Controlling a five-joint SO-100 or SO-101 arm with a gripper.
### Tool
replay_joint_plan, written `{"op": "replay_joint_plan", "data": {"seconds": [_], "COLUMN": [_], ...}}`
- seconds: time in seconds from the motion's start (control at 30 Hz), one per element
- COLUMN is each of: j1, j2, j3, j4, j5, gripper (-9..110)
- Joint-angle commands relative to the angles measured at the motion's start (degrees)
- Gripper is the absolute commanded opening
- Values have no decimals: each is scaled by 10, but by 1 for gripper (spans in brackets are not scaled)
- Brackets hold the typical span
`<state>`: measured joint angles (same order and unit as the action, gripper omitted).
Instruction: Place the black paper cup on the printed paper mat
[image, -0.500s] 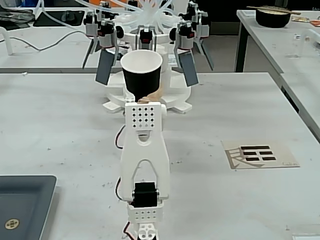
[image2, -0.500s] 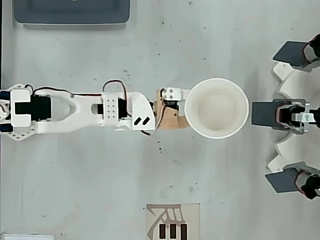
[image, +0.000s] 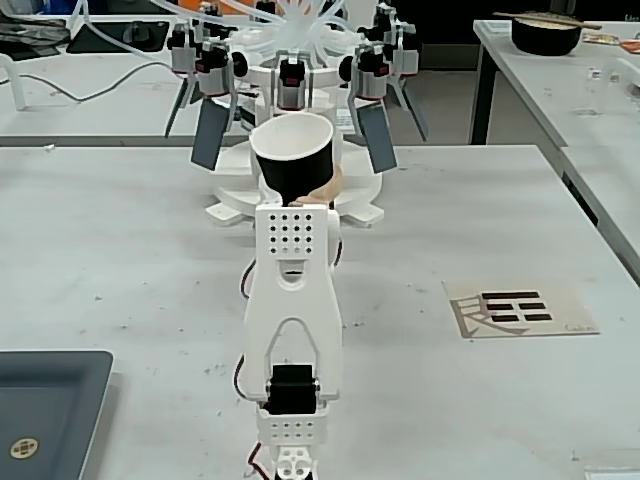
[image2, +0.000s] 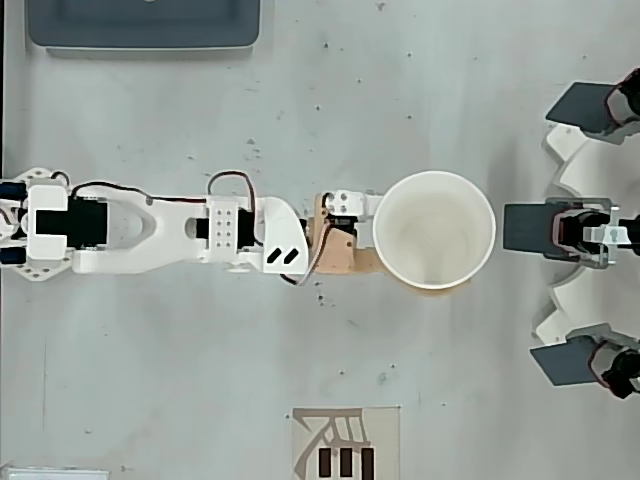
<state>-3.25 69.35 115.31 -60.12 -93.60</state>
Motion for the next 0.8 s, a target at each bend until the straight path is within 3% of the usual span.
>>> {"op": "replay_joint_plan", "data": {"seconds": [0.0,0.77], "j1": [10,6], "j2": [18,185], "j3": [-17,163], "j4": [-14,-11], "j5": [-4,76], "gripper": [10,12]}}
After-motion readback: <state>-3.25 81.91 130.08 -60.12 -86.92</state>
